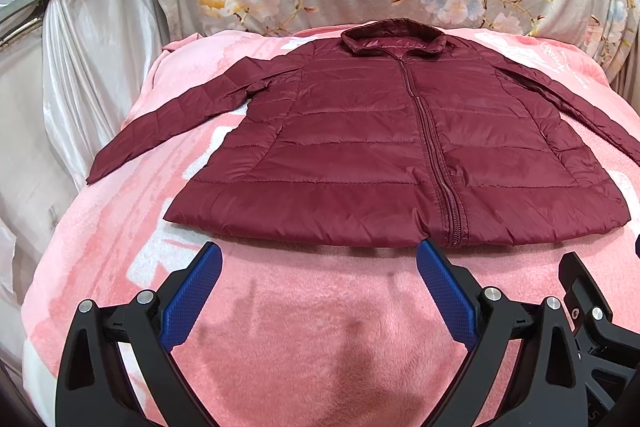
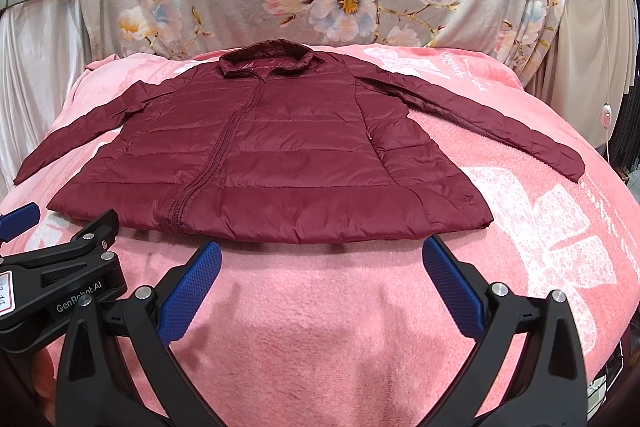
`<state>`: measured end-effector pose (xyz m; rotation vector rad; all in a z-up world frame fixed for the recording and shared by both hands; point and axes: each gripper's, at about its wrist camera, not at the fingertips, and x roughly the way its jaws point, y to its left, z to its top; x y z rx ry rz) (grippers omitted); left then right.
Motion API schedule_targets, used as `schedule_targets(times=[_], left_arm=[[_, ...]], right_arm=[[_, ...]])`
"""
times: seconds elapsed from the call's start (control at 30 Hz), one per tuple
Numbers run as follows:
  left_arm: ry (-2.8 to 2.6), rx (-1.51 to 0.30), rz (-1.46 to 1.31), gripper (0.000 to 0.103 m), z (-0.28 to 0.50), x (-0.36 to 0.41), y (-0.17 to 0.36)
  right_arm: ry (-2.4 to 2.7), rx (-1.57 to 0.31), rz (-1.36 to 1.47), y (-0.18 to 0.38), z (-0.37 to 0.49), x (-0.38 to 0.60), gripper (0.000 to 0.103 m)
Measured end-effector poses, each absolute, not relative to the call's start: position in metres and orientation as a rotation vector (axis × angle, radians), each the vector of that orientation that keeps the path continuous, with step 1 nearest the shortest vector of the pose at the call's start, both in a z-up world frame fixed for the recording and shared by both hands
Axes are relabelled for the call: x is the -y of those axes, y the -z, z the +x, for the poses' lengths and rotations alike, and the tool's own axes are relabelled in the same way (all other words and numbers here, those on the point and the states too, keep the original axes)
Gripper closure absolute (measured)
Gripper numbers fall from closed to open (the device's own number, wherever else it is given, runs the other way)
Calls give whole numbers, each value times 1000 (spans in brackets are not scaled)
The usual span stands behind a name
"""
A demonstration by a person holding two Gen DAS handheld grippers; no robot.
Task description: Fold large clothes
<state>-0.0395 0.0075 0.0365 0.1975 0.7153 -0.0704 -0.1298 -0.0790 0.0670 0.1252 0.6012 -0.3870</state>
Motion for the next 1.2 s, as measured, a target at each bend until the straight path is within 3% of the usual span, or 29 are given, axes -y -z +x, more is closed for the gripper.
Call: schedule_targets(times=[0.5, 0.8, 1.2], left_arm=[[110, -741, 180, 8, -25, -8, -35], [57, -744, 91, 7, 27, -30, -55], [-6, -787, 52, 6, 104, -59, -57]], right_arm=[[437, -632, 182, -69, -121, 125, 5], [650, -595, 458, -83, -132, 296, 5], [873, -566, 806, -28, -132, 479, 5]])
